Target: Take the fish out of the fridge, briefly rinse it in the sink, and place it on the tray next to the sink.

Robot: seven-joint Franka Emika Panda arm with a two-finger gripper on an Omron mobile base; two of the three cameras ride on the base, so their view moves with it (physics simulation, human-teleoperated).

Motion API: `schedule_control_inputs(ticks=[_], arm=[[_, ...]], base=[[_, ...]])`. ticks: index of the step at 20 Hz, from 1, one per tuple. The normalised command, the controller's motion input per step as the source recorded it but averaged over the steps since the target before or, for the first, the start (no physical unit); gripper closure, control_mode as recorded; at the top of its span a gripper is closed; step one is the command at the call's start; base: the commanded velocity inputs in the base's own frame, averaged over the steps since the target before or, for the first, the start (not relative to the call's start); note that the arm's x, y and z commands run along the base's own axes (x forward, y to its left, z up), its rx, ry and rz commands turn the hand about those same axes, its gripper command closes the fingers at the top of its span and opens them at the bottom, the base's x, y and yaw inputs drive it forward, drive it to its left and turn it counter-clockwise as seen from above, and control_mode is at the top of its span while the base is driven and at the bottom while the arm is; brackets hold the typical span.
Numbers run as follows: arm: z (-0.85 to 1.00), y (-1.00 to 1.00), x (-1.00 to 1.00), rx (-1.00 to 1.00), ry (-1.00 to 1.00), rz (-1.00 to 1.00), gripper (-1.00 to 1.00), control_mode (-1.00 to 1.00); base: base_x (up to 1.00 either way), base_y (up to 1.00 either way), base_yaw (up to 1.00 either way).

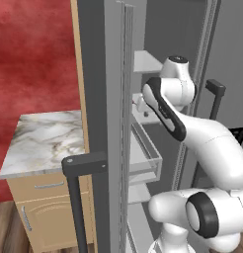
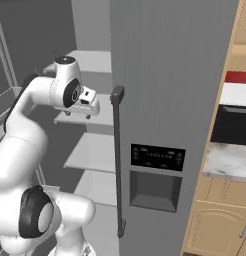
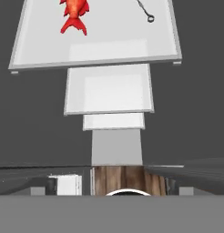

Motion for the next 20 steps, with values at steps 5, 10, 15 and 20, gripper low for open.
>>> schedule_control_inputs(ticks=[5,10,15,20], arm=[[-0.24,-0.13,0.27,0.06,0.02,0.09,-1.0,-1.0],[-0.21,0.03,0.07,0.0,0.0,0.14,-1.0,-1.0],[-0.21,0.2,0.0,0.0,-0.18,0.12,-1.0,-1.0],[0.0,0.06,0.07,0.01,-0.26,0.02,-1.0,-1.0]], base=[[0.0,0.0,0.0],[0.0,0.0,0.0],[0.0,0.0,0.0],[0.0,0.0,0.0]])
